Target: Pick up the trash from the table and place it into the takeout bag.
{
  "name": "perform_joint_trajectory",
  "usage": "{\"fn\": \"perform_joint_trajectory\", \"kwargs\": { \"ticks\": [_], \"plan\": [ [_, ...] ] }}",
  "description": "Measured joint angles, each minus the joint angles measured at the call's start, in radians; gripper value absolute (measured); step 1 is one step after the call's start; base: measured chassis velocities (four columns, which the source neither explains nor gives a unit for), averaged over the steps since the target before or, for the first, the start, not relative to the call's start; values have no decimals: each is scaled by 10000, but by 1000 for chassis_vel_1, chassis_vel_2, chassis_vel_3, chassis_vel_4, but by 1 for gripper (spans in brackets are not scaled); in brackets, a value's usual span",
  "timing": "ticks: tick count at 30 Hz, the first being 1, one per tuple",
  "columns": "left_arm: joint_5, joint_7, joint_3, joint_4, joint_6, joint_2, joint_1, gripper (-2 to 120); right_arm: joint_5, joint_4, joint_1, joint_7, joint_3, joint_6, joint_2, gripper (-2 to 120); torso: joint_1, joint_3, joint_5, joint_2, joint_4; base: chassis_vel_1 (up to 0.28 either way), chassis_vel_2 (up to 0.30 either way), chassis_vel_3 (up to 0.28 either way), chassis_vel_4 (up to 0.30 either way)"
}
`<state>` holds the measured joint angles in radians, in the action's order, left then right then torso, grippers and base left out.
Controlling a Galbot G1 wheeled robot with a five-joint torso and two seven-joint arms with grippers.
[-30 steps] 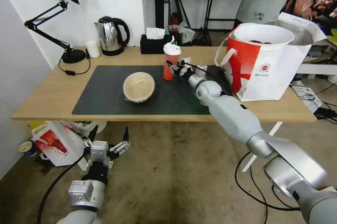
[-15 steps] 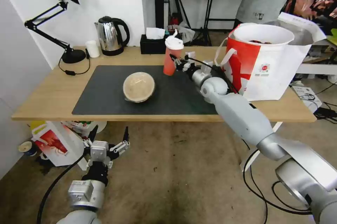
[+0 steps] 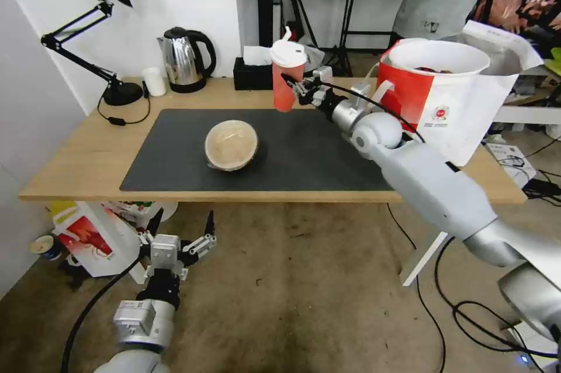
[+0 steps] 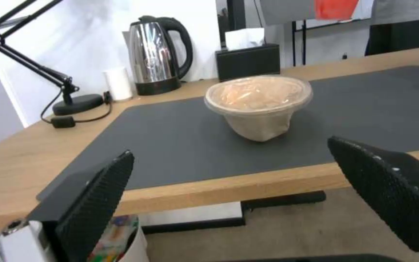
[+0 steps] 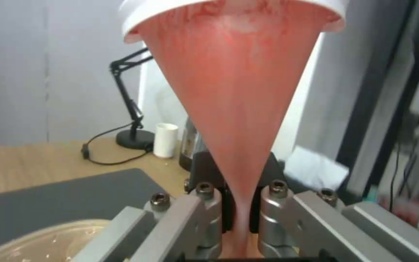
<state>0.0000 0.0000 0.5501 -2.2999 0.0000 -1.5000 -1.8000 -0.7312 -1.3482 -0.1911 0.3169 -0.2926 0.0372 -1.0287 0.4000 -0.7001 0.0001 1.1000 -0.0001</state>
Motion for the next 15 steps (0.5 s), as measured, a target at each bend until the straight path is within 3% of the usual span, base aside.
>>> {"fn": "perform_joint_trajectory", "kwargs": {
  "ticks": [8, 15],
  "plan": [
    [0, 0, 0, 0, 0, 0, 0, 100, 21, -465, 293, 126, 88, 48, 405, 3, 0, 0, -1, 0, 2, 0, 0, 0, 0],
    [0, 0, 0, 0, 0, 0, 0, 100, -371, -563, 422, 124, 781, 29, 828, 3, 0, 0, 0, 0, 0, 0, 0, 0, 0]
  ]
}}
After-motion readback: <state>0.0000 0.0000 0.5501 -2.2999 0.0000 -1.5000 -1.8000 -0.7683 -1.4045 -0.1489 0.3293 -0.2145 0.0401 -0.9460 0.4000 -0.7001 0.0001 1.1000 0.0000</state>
